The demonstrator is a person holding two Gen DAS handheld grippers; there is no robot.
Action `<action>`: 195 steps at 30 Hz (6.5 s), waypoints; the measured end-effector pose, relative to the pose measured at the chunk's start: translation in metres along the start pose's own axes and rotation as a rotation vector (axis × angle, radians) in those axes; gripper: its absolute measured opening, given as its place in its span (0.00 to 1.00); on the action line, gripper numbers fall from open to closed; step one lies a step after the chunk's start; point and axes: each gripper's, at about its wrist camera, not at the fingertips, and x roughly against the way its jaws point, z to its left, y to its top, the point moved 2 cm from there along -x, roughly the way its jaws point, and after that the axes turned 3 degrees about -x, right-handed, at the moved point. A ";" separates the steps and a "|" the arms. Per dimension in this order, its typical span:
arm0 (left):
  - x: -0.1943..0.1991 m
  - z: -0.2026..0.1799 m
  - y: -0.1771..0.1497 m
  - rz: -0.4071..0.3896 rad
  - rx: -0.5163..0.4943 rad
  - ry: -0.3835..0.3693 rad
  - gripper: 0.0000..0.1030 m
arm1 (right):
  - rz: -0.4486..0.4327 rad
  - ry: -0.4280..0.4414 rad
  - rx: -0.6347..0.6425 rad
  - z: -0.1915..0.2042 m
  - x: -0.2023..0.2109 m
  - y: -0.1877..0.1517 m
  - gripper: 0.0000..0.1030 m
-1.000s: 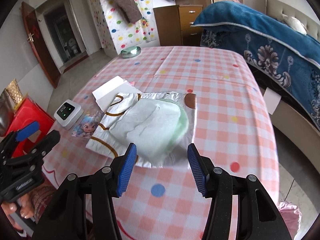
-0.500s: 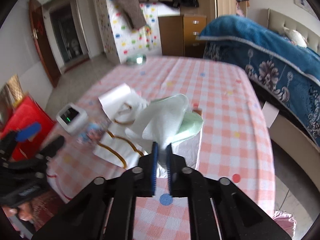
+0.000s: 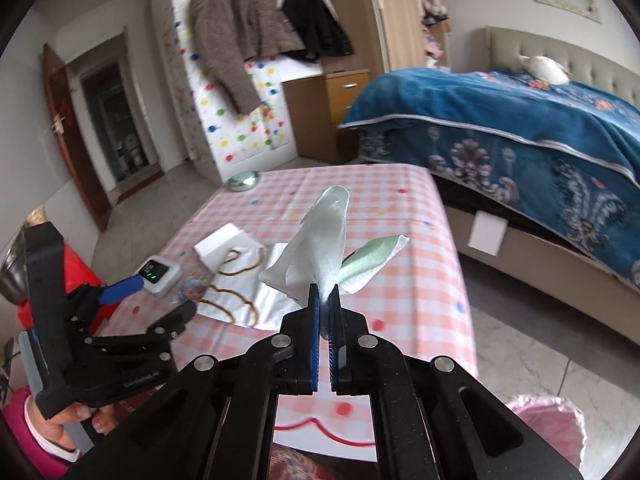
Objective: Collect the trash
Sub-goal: 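Hold the white sheet in the right gripper while left gripper grasps the brown-trimmed white wrapper, then carry both items to the pink wastebasket and open both grippers over it, then move both tools back over the table toward the white paper box, then grasp the white-and-red paper box with the right gripper and lift it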
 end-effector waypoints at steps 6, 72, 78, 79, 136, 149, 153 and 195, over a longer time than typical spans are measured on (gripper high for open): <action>-0.024 -0.019 0.012 0.059 0.060 -0.044 0.75 | 0.004 -0.021 -0.057 -0.030 0.005 -0.007 0.03; 0.092 -0.103 -0.022 -0.106 -0.041 -0.436 0.02 | -0.061 -0.163 -0.198 -0.077 0.114 -0.063 0.03; 0.083 -0.162 -0.020 -0.074 -0.150 -0.522 0.02 | -0.064 -0.259 -0.262 -0.110 0.135 -0.080 0.03; 0.082 -0.170 -0.020 -0.070 -0.166 -0.530 0.02 | -0.056 -0.290 -0.269 -0.117 0.138 -0.085 0.03; 0.060 0.045 -0.034 -0.050 0.160 -0.124 0.59 | 0.092 -0.037 0.008 0.004 0.034 -0.036 0.26; 0.004 0.084 -0.031 0.026 0.272 -0.047 0.58 | 0.172 0.042 0.072 0.044 -0.046 -0.019 0.30; -0.002 0.095 -0.026 0.014 0.295 -0.041 0.58 | 0.205 0.088 0.094 0.055 -0.074 -0.012 0.36; -0.013 0.084 -0.035 0.062 0.237 -0.115 0.58 | 0.242 0.116 0.175 0.068 -0.105 -0.008 0.24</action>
